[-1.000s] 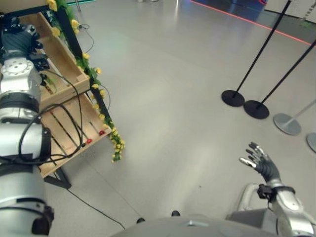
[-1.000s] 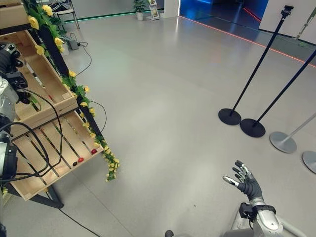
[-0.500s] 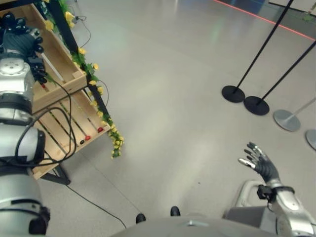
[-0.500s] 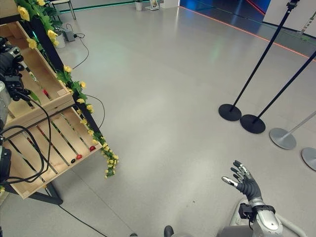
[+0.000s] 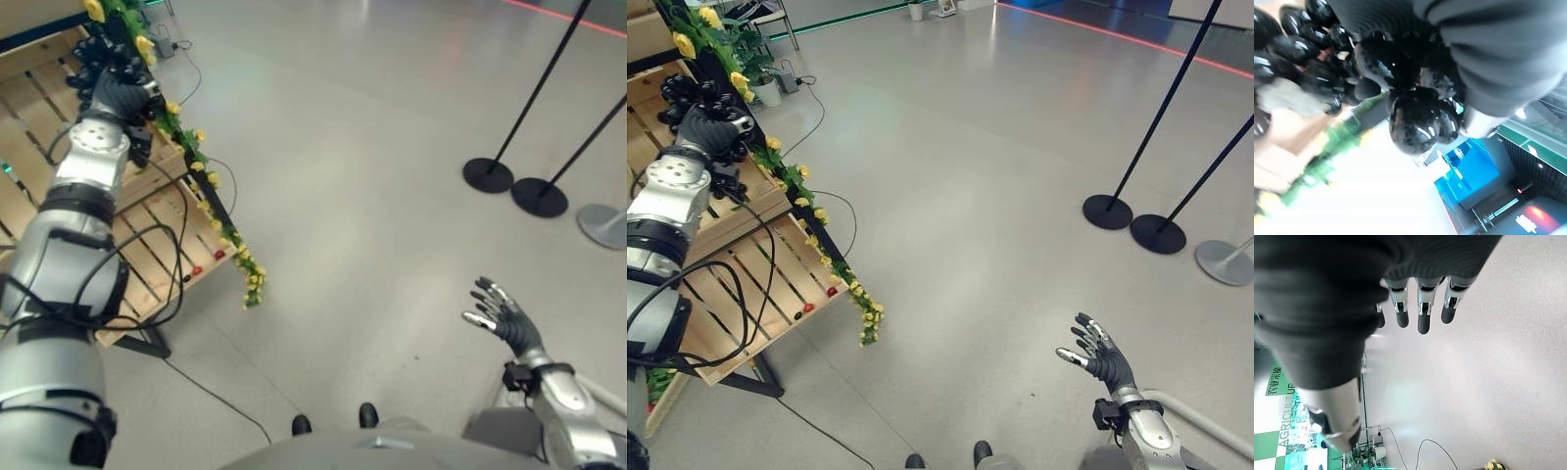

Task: Pick up the fruits from the basket on one side to the basket on the other side

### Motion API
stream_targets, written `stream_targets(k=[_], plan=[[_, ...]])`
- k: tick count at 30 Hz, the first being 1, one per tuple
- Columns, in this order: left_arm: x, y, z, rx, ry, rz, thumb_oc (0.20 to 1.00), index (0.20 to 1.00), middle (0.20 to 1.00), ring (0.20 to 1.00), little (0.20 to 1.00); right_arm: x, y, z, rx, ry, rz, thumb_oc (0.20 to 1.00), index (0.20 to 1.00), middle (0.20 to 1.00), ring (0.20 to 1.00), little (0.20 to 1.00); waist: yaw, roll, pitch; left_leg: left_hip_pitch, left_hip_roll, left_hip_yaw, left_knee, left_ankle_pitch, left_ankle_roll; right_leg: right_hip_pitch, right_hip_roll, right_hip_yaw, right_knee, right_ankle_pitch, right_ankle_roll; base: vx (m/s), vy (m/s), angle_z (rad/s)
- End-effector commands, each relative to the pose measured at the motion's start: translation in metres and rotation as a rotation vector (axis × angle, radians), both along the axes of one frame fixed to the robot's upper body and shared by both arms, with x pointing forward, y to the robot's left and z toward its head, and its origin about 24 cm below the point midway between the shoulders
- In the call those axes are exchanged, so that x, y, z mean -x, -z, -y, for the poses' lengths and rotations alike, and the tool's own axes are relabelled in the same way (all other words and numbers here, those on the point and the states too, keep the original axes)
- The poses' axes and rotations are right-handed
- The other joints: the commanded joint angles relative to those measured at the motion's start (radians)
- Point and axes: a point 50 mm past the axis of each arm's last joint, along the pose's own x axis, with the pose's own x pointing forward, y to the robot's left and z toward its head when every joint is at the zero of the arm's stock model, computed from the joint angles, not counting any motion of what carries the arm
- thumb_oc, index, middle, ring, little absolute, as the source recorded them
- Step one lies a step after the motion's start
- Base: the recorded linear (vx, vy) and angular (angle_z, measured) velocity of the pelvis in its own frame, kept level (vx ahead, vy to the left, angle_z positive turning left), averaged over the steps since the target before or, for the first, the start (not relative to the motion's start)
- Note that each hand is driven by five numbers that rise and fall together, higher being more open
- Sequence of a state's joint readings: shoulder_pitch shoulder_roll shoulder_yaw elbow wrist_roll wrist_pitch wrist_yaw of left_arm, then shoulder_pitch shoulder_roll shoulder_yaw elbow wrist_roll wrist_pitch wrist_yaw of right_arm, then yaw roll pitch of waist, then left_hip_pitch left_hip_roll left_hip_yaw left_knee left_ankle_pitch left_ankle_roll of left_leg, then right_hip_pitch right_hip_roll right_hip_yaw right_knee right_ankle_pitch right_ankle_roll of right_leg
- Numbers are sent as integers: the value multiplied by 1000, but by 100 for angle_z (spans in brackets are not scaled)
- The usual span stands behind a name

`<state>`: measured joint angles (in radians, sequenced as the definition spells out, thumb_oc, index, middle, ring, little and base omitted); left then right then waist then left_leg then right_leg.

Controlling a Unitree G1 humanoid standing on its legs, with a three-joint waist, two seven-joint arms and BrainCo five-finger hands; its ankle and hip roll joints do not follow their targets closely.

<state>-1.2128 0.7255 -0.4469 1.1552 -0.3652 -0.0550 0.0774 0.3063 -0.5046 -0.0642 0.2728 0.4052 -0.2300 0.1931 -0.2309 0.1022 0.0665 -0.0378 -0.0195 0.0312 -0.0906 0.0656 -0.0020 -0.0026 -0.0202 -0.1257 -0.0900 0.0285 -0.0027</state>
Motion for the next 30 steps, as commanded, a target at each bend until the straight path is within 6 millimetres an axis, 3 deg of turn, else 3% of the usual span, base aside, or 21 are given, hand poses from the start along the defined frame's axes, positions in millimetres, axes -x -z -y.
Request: stream_targets(k=[1, 3, 4, 8, 9, 13, 14, 16, 18, 19, 22, 30], plan=[[-1, -79, 22, 240, 35, 338, 200, 200, 200, 200, 200, -14, -44, 19, 106, -16, 153, 1000, 1000, 1000, 1000, 1000, 0, 22, 16, 76, 31, 15, 16, -45, -52, 16, -37, -5, 88, -66, 104, -30, -32, 9], [-4, -75, 32, 298, 63, 349, 200, 200, 200, 200, 200, -14, -43, 20, 112, -10, 147, 1000, 1000, 1000, 1000, 1000, -3, 22, 20, 76, 32, 15, 16, -43, -53, 16, -37, -7, 91, -67, 102, -20, -32, 6], [-11, -58, 53, 356, 106, 334, 200, 200, 200, 200, 200, -12, -42, 18, 115, -7, 148, 1000, 1000, 1000, 1000, 1000, -13, 15, 26, 76, 35, 16, 14, -43, -53, 13, -33, -7, 95, -69, 100, -20, -49, 6], [-18, -20, 88, 398, 160, 293, 200, 200, 200, 200, 200, -19, -50, 9, 113, -36, 204, 1000, 1000, 1000, 1000, 1000, -34, -11, 67, 63, 45, 24, 17, -42, -52, -31, -21, 10, 123, -72, 91, -85, -47, -4], [-17, -11, 90, 423, 160, 294, 200, 200, 200, 200, 200, -21, -51, 8, 105, -32, 216, 1000, 1000, 1000, 1000, 1000, -36, -17, 82, 55, 47, 26, 19, -39, -52, -49, -18, 16, 135, -72, 90, -164, -22, -23], [-13, -9, 93, 390, 167, 327, 200, 200, 200, 200, 200, -28, -60, 3, 103, -58, 263, 1000, 1000, 1000, 1000, 1000, -46, -35, 123, 18, 54, 36, 31, -36, -54, -108, -10, 31, 167, -70, 90, -119, -13, -23], [-5, -6, 71, 397, 118, 370, 200, 200, 200, 200, 200, -34, -69, 1, 105, -59, 314, 1000, 1000, 1000, 1000, 1000, -48, -58, 156, -41, 62, 47, 49, -35, -52, -183, 1, 51, 197, -65, 91, -110, -26, -32], [-2, -5, 62, 401, 97, 382, 200, 200, 200, 200, 200, -35, -71, 0, 104, -62, 329, 1000, 1000, 1000, 1000, 1000, -48, -66, 164, -58, 65, 49, 55, -35, -51, -204, 5, 55, 204, -63, 92, -83, -23, -36], [5, -6, 30, 368, 9, 391, 200, 200, 200, 200, 200, -36, -70, 0, 95, -42, 343, 1000, 1000, 1000, 1000, 1000, -44, -82, 179, -92, 70, 56, 68, -38, -49, -244, 12, 67, 213, -59, 94, -36, -14, -36], [5, -6, 29, 368, 9, 392, 200, 200, 200, 200, 200, -37, -70, -1, 95, -43, 343, 1000, 1000, 1000, 1000, 1000, -44, -83, 178, -94, 70, 57, 69, -39, -49, -246, 12, 68, 214, -60, 94, -27, -2, -16], [13, -6, 1, 362, -68, 391, 200, 200, 200, 200, 200, -37, -68, -2, 89, -30, 348, 1000, 1000, 1000, 1000, 1000, -40, -97, 193, -114, 70, 58, 81, -46, -47, -273, 20, 75, 226, -63, 93, 6, 3, -5], [22, 8, -16, 339, -94, 370, 200, 200, 200, 200, 200, -34, -60, -4, 76, -25, 332, 1000, 1000, 1000, 1000, 1000, -23, -104, 187, -98, 69, 60, 68, -56, -46, -282, 25, 74, 234, -74, 88, 13, 3, 2]])
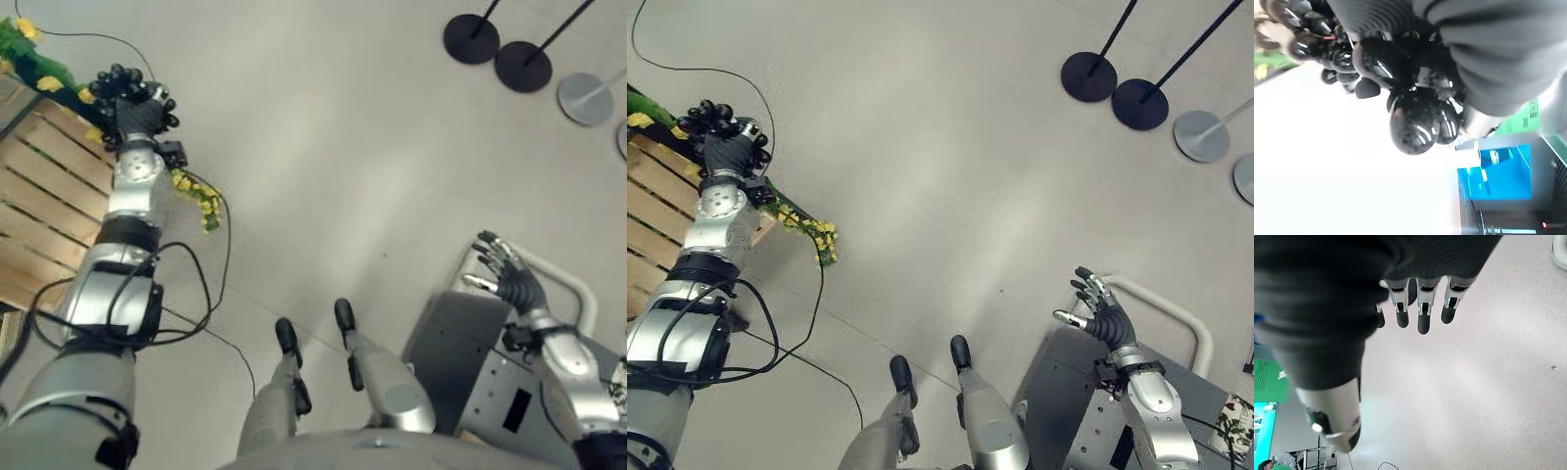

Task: Pick up the fruits from the basket on one side to the basket on the other side

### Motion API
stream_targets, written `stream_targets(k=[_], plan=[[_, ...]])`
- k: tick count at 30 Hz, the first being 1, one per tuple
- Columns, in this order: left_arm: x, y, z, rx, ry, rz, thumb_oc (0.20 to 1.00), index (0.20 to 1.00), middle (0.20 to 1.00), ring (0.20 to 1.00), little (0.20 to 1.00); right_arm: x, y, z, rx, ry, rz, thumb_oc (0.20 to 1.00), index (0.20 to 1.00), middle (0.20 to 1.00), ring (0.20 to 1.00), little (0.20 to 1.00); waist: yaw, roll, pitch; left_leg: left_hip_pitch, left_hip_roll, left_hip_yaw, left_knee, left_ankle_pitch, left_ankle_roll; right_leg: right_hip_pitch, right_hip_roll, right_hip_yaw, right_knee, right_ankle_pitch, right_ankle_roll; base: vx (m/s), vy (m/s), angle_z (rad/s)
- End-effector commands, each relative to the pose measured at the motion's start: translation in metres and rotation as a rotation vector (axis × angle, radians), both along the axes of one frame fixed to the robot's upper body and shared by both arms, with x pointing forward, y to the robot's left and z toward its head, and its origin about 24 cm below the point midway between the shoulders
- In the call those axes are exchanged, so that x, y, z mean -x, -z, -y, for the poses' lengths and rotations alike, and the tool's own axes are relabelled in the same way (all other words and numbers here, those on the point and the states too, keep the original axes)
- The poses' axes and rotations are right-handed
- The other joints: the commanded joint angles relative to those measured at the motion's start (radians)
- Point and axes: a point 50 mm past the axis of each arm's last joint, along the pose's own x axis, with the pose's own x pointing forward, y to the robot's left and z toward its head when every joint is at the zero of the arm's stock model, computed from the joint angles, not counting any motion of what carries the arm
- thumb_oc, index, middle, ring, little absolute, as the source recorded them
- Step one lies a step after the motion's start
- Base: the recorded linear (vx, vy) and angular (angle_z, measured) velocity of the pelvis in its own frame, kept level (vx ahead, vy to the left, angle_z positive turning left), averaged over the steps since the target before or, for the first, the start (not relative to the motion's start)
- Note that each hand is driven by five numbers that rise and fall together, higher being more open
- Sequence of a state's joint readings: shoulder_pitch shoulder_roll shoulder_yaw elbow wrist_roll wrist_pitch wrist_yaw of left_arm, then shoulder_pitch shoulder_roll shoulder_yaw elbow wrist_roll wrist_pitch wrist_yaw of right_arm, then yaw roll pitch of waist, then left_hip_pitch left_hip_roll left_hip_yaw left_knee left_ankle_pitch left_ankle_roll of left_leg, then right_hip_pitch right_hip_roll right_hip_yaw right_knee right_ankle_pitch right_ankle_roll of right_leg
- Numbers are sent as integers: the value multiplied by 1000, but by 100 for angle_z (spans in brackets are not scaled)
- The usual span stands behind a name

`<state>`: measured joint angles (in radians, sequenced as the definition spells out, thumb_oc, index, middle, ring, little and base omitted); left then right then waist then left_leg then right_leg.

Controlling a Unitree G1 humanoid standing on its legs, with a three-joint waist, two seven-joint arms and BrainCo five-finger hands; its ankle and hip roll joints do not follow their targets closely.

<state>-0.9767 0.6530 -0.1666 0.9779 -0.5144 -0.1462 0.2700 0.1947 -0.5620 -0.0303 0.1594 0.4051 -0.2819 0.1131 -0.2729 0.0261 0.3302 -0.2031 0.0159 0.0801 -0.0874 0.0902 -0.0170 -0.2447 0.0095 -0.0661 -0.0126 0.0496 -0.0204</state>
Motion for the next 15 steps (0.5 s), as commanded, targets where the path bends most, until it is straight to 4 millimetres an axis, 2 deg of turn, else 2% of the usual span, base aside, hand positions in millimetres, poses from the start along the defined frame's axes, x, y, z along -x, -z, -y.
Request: stream_targets(k=[1, 3, 4, 11, 13, 15], plan=[[6, -32, -10, -27, -25, 168, 200, 200, 200, 200, 200, 8, -11, 7, -2, 36, 88, 1000, 1000, 1000, 1000, 1000, 20, -27, -77, 69, 33, 11, 63, -81, -31, -39, -4, 13, 156, -96, 106, 0, 0, 0], [7, -31, -13, -16, -35, 166, 200, 200, 200, 200, 200, 9, -10, 7, -2, 38, 89, 1000, 1000, 1000, 1000, 1000, 20, -25, -77, 73, 32, 11, 59, -81, -31, -37, -4, 14, 155, -97, 105, 0, 0, 0], [10, -31, -22, -17, -71, 160, 200, 200, 200, 200, 200, 10, -8, 8, -5, 42, 81, 1000, 1000, 1000, 1000, 1000, 23, -21, -79, 78, 31, 11, 55, -79, -32, -37, -4, 12, 156, -99, 104, 0, 0, 0], [16, -35, -33, -8, -97, 178, 200, 200, 200, 200, 200, 10, -6, 9, -11, 47, 77, 1000, 1000, 1000, 1000, 1000, 30, -14, -75, 87, 30, 9, 46, -76, -34, -41, -4, 2, 165, -102, 102, -2, 0, 0], [18, -24, -40, -11, -112, 130, 200, 200, 200, 200, 200, 10, -6, 10, -13, 51, 77, 1000, 1000, 1000, 1000, 1000, 34, -9, -75, 92, 29, 8, 45, -75, -35, -36, -5, 1, 163, -102, 102, 0, 0, 0], [18, -24, -40, -11, -112, 130, 200, 200, 200, 200, 200, 10, -6, 10, -13, 51, 77, 1000, 1000, 1000, 1000, 1000, 34, -9, -75, 92, 29, 8, 45, -75, -35, -35, -4, 1, 163, -102, 102, 0, 0, 0]])
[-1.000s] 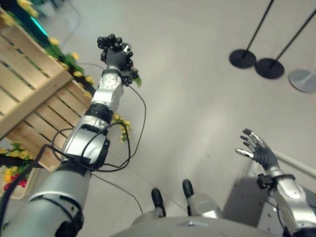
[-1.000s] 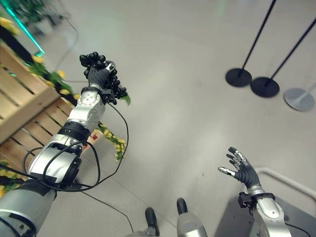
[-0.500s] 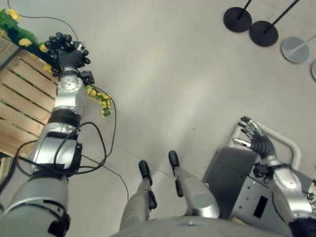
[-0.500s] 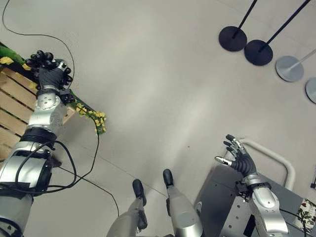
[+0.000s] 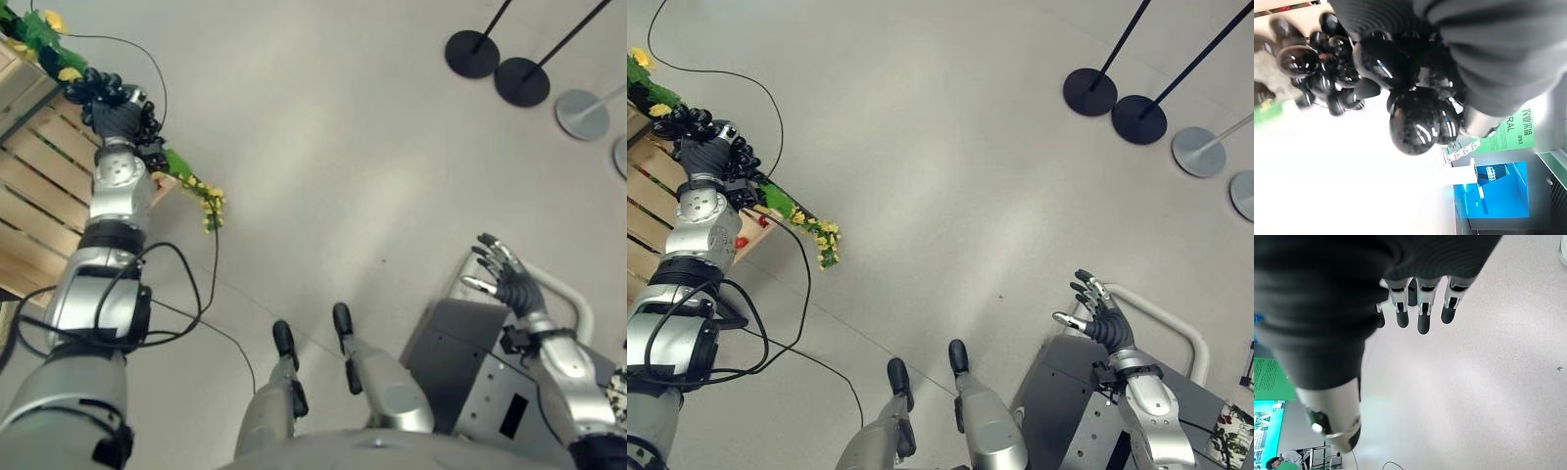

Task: Pick up the fruits from the basket on one side to the basket on the other side

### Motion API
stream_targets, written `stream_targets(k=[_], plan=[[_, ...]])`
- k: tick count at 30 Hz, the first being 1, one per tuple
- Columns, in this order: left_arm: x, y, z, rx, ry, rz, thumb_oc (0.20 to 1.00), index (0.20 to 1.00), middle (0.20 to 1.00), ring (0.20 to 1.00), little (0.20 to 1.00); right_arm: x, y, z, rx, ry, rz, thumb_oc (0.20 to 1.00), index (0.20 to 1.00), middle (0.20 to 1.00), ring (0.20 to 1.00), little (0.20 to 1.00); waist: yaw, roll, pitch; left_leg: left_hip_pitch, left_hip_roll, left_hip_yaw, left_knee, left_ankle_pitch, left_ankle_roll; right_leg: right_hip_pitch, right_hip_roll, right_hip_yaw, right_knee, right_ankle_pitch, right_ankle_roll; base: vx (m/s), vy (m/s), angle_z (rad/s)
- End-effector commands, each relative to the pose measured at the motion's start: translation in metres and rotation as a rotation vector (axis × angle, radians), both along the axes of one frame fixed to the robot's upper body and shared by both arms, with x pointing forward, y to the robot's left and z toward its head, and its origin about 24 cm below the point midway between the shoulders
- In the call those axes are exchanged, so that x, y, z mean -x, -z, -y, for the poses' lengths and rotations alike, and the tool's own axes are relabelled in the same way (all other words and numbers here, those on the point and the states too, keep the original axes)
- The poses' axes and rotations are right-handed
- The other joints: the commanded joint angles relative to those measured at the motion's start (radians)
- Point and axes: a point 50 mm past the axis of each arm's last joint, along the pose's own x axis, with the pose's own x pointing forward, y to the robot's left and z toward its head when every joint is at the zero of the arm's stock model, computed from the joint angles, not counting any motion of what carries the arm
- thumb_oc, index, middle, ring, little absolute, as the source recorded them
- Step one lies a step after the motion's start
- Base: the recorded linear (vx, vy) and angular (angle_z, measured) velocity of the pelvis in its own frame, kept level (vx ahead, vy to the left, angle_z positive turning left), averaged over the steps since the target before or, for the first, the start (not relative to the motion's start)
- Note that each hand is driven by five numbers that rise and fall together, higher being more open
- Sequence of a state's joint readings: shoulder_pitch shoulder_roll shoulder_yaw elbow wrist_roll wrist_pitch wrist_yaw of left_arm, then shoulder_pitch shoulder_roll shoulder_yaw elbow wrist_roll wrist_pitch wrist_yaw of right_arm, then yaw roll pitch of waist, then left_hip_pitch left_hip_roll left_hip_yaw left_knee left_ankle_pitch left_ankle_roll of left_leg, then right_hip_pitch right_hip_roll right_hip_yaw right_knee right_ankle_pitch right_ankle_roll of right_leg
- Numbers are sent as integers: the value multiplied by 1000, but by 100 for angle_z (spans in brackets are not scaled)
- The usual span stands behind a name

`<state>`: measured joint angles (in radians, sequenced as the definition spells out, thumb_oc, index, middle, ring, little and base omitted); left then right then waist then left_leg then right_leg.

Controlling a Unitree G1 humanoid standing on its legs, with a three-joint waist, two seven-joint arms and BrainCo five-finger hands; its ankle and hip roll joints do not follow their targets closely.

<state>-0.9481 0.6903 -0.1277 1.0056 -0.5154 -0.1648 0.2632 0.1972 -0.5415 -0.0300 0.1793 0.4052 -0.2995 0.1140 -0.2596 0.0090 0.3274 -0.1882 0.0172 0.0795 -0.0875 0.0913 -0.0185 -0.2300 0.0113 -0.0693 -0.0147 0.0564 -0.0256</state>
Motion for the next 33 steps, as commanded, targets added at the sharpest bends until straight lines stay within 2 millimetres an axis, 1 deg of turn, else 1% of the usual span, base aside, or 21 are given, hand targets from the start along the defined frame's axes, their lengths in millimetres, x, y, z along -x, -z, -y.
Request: stream_targets(k=[1, 5, 6, 8, 9, 12, 13, 16, 17, 19, 20, 21, 25, 27, 28, 33], plan=[[11, -25, -21, -24, -62, 123, 200, 200, 200, 200, 200, 8, -13, 12, 14, 41, 81, 1000, 1000, 1000, 1000, 1000, 23, 12, -71, 77, 27, 8, 44, -76, -34, -48, -8, 2, 164, -108, 107, 0, 0, 0], [12, -22, -23, -16, -65, 117, 200, 200, 200, 200, 200, 9, -12, 13, 15, 47, 77, 1000, 1000, 1000, 1000, 1000, 25, 13, -69, 76, 29, 5, 47, -75, -35, -47, -7, -2, 165, -109, 106, -1, -1, 1], [11, -15, -20, -31, -50, 86, 200, 200, 200, 200, 200, 9, -13, 14, 15, 53, 80, 1000, 1000, 1000, 1000, 1000, 26, 13, -68, 79, 30, 2, 47, -74, -35, -44, -7, -6, 164, -111, 105, 0, 0, 0], [10, -12, -19, -31, -49, 74, 200, 200, 200, 200, 200, 9, -13, 14, 13, 55, 81, 1000, 1000, 1000, 1000, 1000, 25, 14, -67, 81, 31, 1, 45, -73, -35, -42, -7, -8, 163, -111, 105, 0, 0, 0], [9, -5, -19, -32, -45, 44, 200, 200, 200, 200, 200, 7, -15, 14, 12, 49, 91, 1000, 1000, 1000, 1000, 1000, 26, 13, -66, 81, 31, -1, 43, -72, -36, -42, -6, -10, 160, -110, 104, 0, 0, 0], [8, -1, -16, -32, -35, 30, 200, 200, 200, 200, 200, 5, -18, 14, 9, 48, 107, 1000, 1000, 1000, 1000, 1000, 25, 13, -63, 79, 30, 0, 41, -70, -36, -44, -5, -11, 159, -108, 104, -5, 0, 7], [9, 4, -15, -31, -33, 17, 200, 200, 200, 200, 200, 1, -23, 12, 4, 43, 128, 1000, 1000, 1000, 1000, 1000, 26, 9, -54, 73, 31, -1, 43, -69, -36, -52, -4, -11, 159, -104, 104, -21, 11, 6], [9, 4, -14, -29, -30, 22, 200, 200, 200, 200, 200, -1, -26, 13, 2, 43, 141, 1000, 1000, 1000, 1000, 1000, 27, 7, -49, 68, 31, -2, 45, -69, -36, -56, -4, -10, 160, -102, 105, -7, 4, 1], [12, 12, -16, -26, -32, 11, 200, 200, 200, 200, 200, -5, -32, 12, -10, 44, 171, 1000, 1000, 1000, 1000, 1000, 30, -3, -34, 51, 32, -4, 52, -68, -35, -71, -2, -7, 163, -96, 106, 0, 0, 0], [15, 16, -20, -18, -44, 5, 200, 200, 200, 200, 200, -8, -34, 12, -18, 51, 184, 1000, 1000, 1000, 1000, 1000, 32, -9, -22, 36, 32, -4, 58, -68, -34, -82, -1, -5, 162, -91, 107, -5, 10, -3], [15, 16, -20, -18, -45, 5, 200, 200, 200, 200, 200, -8, -34, 12, -18, 50, 184, 1000, 1000, 1000, 1000, 1000, 31, -9, -24, 34, 32, -3, 59, -68, -34, -83, -1, -5, 162, -91, 107, -20, 25, -7], [18, 17, -23, -12, -57, 9, 200, 200, 200, 200, 200, -9, -37, 13, -19, 53, 198, 1000, 1000, 1000, 1000, 1000, 32, -17, -8, 16, 32, -3, 69, -70, -33, -96, -1, -5, 160, -86, 107, -25, 26, -6], [21, 15, -30, -6, -83, 20, 200, 200, 200, 200, 200, -11, -39, 11, -21, 53, 211, 1000, 1000, 1000, 1000, 1000, 31, -29, 11, -23, 31, -1, 91, -76, -30, -125, 0, 0, 163, -76, 109, -30, 37, -4], [23, 11, -34, -8, -104, 33, 200, 200, 200, 200, 200, -12, -41, 9, -23, 47, 223, 1000, 1000, 1000, 1000, 1000, 31, -38, 23, -56, 33, 4, 102, -77, -28, -152, 0, 6, 164, -67, 112, -20, 35, -9], [23, 11, -34, -8, -104, 33, 200, 200, 200, 200, 200, -12, -41, 9, -23, 47, 223, 1000, 1000, 1000, 1000, 1000, 31, -38, 23, -57, 33, 4, 103, -77, -28, -153, 0, 6, 164, -67, 112, -4, 36, -10], [24, -4, -39, -20, -131, 64, 200, 200, 200, 200, 200, -12, -39, 5, -36, 39, 229, 1000, 1000, 1000, 1000, 1000, 33, -41, 37, -105, 24, 2, 124, -87, -19, -208, -6, 16, 175, -58, 116, -6, 39, -1]])
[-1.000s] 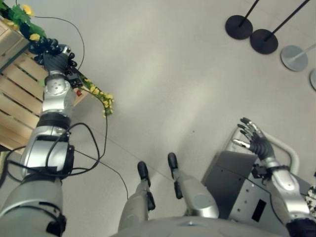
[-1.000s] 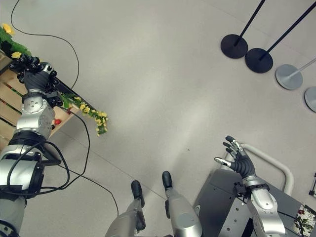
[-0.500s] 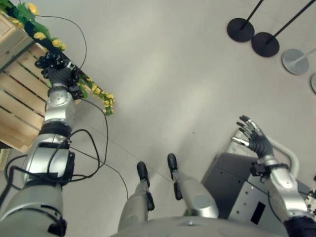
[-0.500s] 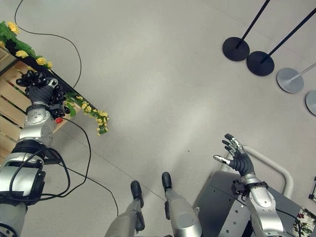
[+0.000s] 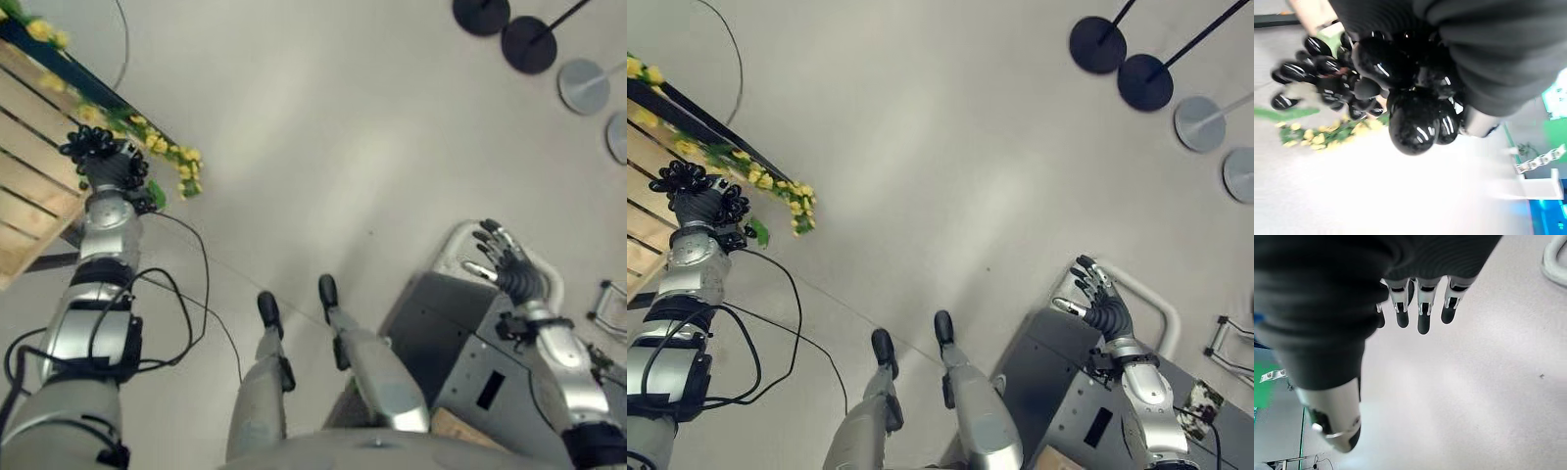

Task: Pick up the fruits from the basket on one side to the basket on the other side

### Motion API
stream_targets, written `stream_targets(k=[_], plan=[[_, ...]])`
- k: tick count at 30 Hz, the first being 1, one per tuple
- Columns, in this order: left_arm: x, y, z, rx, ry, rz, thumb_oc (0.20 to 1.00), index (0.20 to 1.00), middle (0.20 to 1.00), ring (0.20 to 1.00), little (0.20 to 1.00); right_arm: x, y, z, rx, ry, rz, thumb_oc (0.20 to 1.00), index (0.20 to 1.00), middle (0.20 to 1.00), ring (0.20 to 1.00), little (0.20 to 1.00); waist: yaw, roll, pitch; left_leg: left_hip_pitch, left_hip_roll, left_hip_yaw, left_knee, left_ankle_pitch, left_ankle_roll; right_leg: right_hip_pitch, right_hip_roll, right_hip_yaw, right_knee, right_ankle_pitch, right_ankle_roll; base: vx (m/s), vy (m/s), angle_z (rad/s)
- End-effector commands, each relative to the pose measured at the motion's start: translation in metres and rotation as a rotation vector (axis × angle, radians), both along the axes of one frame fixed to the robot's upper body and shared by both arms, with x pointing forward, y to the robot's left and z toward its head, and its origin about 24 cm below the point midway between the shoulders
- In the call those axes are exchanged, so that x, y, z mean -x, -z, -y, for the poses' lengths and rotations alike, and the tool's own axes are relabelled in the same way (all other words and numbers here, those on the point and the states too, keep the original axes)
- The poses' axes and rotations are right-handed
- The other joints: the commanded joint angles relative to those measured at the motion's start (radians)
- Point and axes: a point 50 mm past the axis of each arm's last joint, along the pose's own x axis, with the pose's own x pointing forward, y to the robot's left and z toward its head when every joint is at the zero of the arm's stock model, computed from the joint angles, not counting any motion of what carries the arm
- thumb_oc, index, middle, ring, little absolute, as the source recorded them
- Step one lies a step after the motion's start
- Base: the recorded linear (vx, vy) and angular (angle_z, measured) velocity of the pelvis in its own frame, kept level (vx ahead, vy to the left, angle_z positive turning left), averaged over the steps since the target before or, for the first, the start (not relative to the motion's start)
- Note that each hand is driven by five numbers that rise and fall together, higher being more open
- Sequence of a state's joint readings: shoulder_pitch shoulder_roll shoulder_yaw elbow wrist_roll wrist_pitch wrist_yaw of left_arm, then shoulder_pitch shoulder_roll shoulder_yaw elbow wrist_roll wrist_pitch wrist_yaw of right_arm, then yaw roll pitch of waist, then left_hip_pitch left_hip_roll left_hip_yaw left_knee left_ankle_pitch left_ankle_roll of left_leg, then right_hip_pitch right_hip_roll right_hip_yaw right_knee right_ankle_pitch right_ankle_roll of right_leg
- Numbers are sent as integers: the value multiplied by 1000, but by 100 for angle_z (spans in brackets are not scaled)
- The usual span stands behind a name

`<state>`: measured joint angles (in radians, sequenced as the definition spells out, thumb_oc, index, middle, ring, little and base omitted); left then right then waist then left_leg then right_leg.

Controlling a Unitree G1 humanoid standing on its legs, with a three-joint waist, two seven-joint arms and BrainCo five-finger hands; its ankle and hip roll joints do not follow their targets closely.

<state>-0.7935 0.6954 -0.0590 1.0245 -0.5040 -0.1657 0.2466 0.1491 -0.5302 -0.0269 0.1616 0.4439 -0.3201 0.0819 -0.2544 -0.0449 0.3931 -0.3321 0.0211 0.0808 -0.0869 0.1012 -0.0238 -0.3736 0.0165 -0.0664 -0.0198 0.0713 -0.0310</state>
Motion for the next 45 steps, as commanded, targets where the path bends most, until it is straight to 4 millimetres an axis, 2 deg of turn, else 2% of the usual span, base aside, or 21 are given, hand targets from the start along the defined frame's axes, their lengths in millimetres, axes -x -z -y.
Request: stream_targets(k=[1, 4, 6, 19, 24, 34, 45], plan=[[0, -60, -14, -70, -68, 199, 200, 200, 200, 200, 200, 1, -25, 8, 6, 21, 137, 1000, 1000, 1000, 1000, 1000, 27, 13, -25, 34, 18, 2, 128, -100, -11, -69, -12, 12, 181, -73, 122, -8, 57, 0], [-1, -66, -15, -78, -74, 207, 200, 200, 200, 200, 200, 0, -25, 8, 2, 19, 136, 1000, 1000, 1000, 1000, 1000, 28, 13, -19, 23, 14, 7, 138, -108, -9, -78, -17, 15, 181, -71, 124, -18, 46, -2], [3, -77, -23, -99, -103, 221, 200, 200, 200, 200, 200, 1, -24, 7, 7, 13, 132, 1000, 1000, 1000, 1000, 1000, 29, 11, -10, 6, 8, 16, 156, -119, -3, -93, -21, 22, 181, -61, 129, -23, 73, -2], [19, -105, -48, -108, -217, 291, 200, 200, 200, 200, 200, 3, -25, 8, 10, 6, 144, 1000, 1000, 1000, 1000, 1000, 30, -6, 5, -55, 4, 31, 218, -148, 6, -125, -20, 39, 176, -46, 136, -10, 18, -7], [25, -103, -55, -71, -257, 317, 200, 200, 200, 200, 200, 6, -23, 9, 6, 11, 136, 1000, 1000, 1000, 1000, 1000, 32, -17, 6, -76, 5, 32, 243, -160, 9, -137, -16, 43, 180, -48, 135, -4, 2, -1], [41, -99, -75, -73, -351, 296, 200, 200, 200, 200, 200, 11, -27, 13, 25, 15, 148, 1000, 1000, 1000, 1000, 1000, 32, -19, 4, -99, 1, 26, 265, -170, 9, -151, -15, 41, 188, -49, 133, 0, 0, 0], [41, -104, -74, -82, -350, 310, 200, 200, 200, 200, 200, 13, -28, 15, 29, 16, 149, 1000, 1000, 1000, 1000, 1000, 32, -21, 8, -99, 2, 24, 262, -171, 12, -156, -9, 39, 191, -54, 129, 0, 0, 0]])
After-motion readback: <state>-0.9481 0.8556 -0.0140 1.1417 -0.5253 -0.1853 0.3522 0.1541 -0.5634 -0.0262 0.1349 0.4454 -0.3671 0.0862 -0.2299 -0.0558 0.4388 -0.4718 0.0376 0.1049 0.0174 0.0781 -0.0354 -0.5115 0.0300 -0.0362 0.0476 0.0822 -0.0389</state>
